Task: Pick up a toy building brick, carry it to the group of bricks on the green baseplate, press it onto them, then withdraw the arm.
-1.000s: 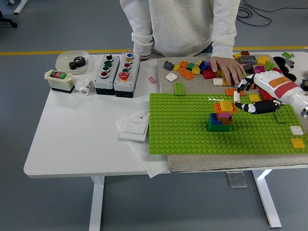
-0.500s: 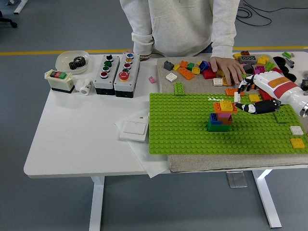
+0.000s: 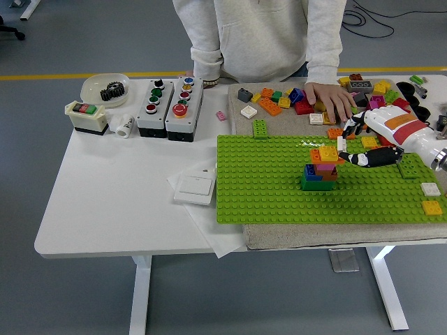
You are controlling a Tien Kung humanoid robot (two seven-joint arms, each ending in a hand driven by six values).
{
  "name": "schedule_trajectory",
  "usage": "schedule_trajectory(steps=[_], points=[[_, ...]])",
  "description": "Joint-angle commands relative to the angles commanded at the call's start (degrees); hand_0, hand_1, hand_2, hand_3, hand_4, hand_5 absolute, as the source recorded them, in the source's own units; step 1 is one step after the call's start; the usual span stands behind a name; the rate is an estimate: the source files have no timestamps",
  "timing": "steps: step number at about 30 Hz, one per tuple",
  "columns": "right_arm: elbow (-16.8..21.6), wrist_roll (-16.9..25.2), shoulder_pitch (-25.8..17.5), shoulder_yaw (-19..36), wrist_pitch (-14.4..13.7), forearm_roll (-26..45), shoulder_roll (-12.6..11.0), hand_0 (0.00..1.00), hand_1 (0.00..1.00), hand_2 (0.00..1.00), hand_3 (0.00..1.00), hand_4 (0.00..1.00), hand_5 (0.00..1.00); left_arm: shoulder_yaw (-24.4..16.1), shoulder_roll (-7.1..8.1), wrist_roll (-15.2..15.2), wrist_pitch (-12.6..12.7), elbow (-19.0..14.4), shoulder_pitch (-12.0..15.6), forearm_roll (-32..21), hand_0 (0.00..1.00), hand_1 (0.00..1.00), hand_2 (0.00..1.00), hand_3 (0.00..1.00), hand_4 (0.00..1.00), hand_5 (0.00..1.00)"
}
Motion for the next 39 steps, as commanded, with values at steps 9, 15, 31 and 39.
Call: schedule_trajectory(steps=[9,15,31,39], points=[[0.07,0.02,0.38,-0.28,0.00,-0.06,0.23,0.460,0.505,0.559,0.527,0.797,0.456,0.06,0.05,0.04,-0.08,-0.01,-0.12,0.00,0.821,0.805,0.807,0.604,0.679,0.595],[0.41,0.05,0.88,-0.88,-0.02,-0.24,0.35,0.460,0.506,0.560,0.527,0.797,0.456,-0.11,0.07,0.10,-0.10,-0.01,-0.15,0.00,0.820,0.805,0.807,0.605,0.680,0.595],[-0.44,0.10,2.19,-2.92,-0.06,-0.56,1.17,0.460,0.505,0.560,0.527,0.797,0.456,-0.22,0.12,0.13,-0.21,-0.04,-0.30,0.00,0.822,0.805,0.808,0.605,0.680,0.594],[-0.96,0.12,2.76,-3.70,-0.06,-0.67,1.53,0.460,0.512,0.564,0.529,0.798,0.457,-0.15,0.18,0.16,-0.25,-0.05,-0.38,0.00,0.822,0.806,0.808,0.604,0.680,0.593]])
